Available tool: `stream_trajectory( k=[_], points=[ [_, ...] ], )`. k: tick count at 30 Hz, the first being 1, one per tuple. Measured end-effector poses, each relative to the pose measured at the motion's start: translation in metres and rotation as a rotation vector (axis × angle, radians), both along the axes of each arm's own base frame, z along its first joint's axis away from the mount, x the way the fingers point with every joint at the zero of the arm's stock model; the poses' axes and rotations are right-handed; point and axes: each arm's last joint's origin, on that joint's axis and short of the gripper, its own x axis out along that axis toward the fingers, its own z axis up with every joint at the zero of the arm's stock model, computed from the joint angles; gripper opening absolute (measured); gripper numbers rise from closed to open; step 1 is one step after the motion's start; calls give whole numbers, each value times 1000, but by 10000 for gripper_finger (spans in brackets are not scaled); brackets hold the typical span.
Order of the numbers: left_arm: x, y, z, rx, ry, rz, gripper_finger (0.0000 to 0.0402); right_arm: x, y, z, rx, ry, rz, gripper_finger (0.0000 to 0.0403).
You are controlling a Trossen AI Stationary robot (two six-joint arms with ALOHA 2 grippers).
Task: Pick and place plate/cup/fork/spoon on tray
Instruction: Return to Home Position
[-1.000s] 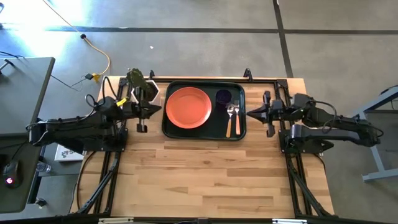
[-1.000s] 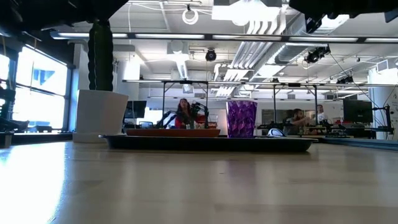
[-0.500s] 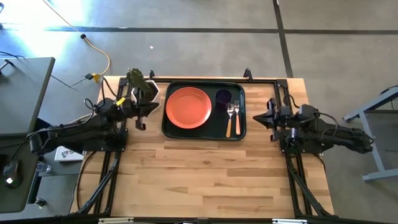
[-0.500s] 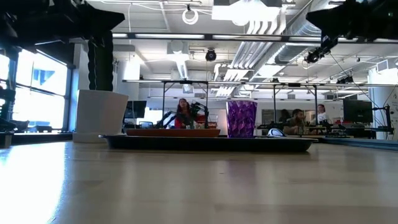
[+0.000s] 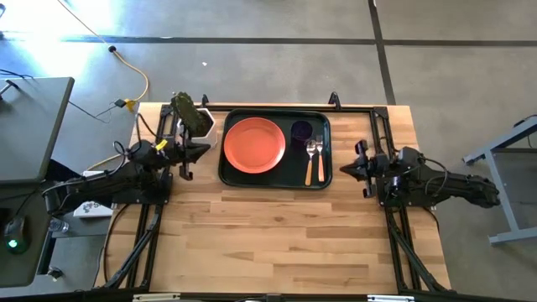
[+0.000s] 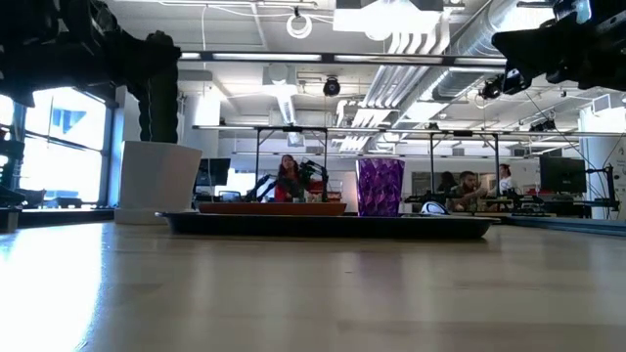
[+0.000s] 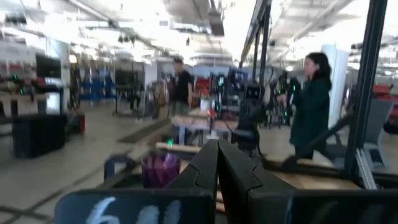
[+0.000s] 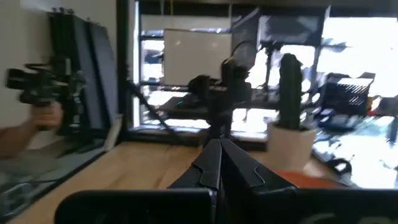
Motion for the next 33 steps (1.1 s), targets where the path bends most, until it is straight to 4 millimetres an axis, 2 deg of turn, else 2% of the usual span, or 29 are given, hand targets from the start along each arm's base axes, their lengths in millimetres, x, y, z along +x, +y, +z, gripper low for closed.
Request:
stream_trajectory(
  k=[7,11,17,20,28,33],
  points=[
    [0,-1,-6,-46,53,-30,0,2,-1,-10,88,111,-13,0],
    [-1,-2,-15,-58,147,-27,0,1,-1,-9,80,94,-5,0],
    [-6,-4,-21,-59,199,-7,0,0,0,-11,80,119,17,0],
    [-6,-8,-25,-62,237,-40,0,-3,1,-13,57,53,18,0],
    [-6,-18,-28,-12,275,-69,0,0,1,-18,116,83,-71,0],
    [-7,-17,-30,23,301,33,0,1,3,-20,120,109,-62,0]
  ],
)
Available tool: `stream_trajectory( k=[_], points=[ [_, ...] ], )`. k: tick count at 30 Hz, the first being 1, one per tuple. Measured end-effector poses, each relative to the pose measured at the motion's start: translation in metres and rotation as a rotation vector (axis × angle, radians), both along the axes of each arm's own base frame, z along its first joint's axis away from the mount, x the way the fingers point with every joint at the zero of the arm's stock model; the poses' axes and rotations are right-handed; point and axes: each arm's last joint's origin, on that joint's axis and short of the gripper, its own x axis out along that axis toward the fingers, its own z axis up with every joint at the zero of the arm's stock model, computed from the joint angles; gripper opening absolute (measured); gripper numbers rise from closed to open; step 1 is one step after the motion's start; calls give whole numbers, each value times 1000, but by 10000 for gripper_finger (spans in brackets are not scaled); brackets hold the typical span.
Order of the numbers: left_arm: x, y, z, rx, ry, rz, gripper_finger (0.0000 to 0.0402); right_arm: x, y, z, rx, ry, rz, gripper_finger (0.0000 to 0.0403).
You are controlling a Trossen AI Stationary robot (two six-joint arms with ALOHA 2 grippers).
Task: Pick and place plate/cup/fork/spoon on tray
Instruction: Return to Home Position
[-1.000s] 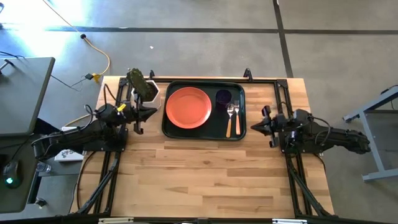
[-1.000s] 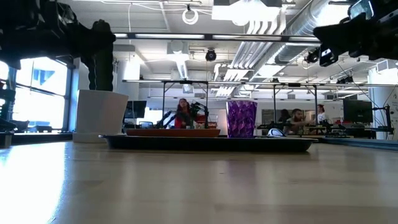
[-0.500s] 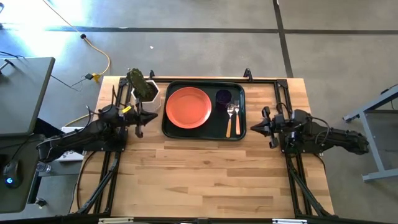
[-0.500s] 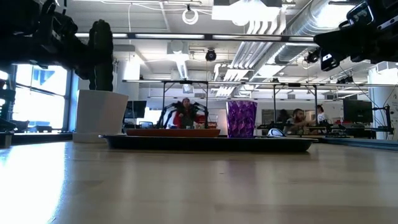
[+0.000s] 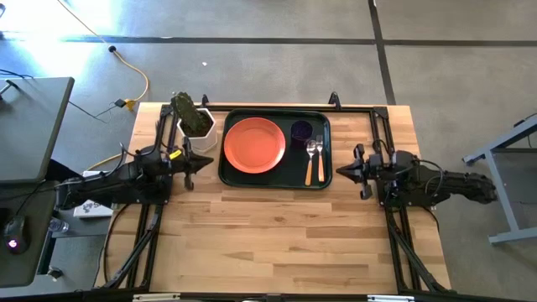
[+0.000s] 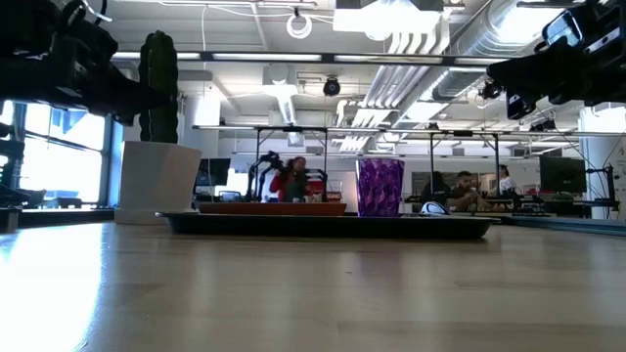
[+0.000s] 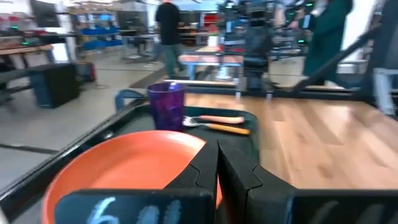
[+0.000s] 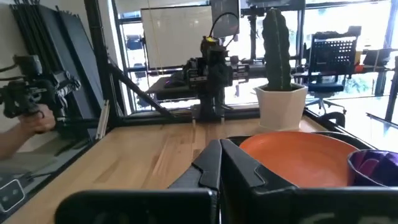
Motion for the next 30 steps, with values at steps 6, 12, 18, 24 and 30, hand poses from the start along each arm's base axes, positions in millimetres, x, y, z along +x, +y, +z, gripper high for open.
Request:
stream_trajectory(
  k=[6,12,18,24,30],
  points=[
    [-1,-1,2,26,-15,-48,0,1,1,-4,10,44,-39,0],
    [3,-8,0,53,3,-206,0,1,-1,-7,11,68,-86,0],
    [4,-9,0,-60,-6,-146,0,1,0,-4,14,41,-67,0],
    [5,-21,0,-67,-3,-248,0,1,-1,-6,12,64,-88,0],
    [5,-27,1,-6,-5,-256,0,1,-1,-6,59,62,-103,0]
  ],
)
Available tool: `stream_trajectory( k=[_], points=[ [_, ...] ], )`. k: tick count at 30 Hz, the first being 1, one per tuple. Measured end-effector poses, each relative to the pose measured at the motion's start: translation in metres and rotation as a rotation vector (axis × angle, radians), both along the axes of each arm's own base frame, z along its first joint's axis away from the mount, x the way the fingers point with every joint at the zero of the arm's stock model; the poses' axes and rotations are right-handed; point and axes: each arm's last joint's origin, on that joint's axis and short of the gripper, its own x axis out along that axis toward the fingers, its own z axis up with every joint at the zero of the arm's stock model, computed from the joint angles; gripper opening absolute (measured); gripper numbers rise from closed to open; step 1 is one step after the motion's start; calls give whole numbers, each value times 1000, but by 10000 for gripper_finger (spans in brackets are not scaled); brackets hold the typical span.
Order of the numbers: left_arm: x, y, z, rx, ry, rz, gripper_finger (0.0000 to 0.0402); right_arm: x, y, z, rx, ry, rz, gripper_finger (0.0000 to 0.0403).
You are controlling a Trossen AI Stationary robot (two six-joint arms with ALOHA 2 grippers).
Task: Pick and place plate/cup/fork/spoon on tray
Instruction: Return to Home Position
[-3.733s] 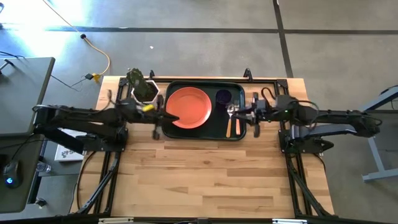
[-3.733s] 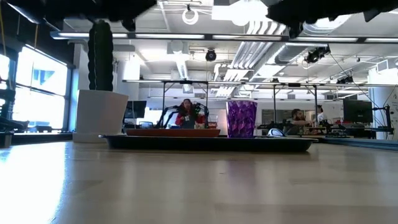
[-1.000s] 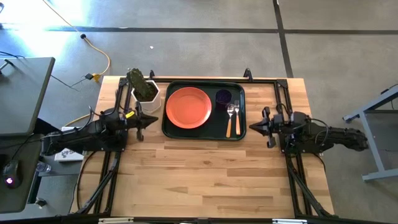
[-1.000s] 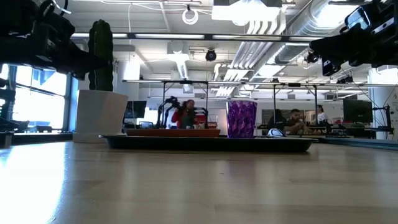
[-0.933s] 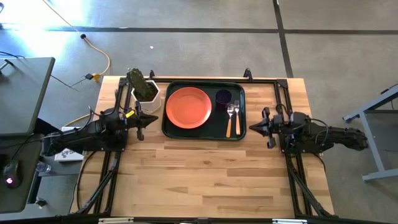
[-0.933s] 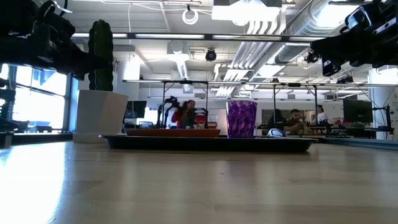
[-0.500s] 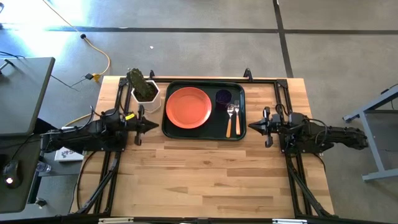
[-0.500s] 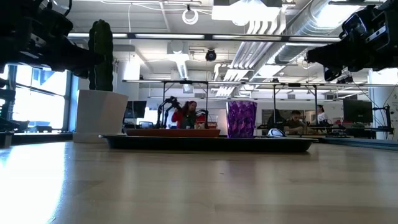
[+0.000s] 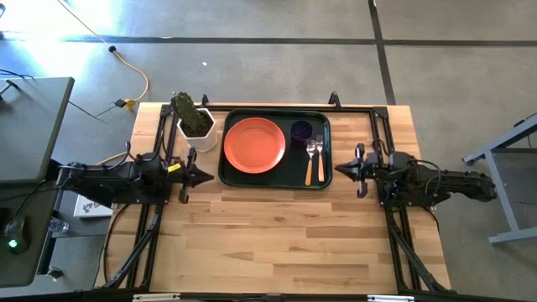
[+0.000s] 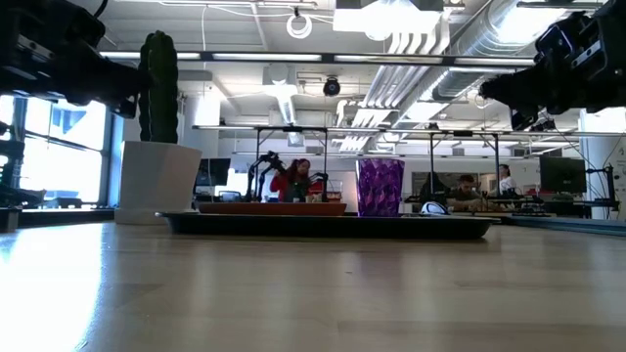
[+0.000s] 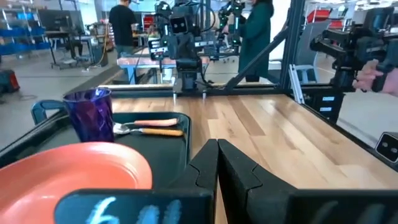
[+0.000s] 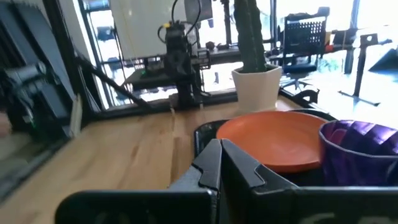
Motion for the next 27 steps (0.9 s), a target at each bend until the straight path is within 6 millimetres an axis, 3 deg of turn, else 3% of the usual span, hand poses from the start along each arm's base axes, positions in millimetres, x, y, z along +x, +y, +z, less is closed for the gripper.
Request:
stream_trajectory(
  k=[6,27],
  points=[
    [0,0,-4,-25,39,2,0,0,0,0,112,-10,3,0],
    [0,0,-1,-43,11,3,0,0,0,-3,117,20,2,0]
  ],
)
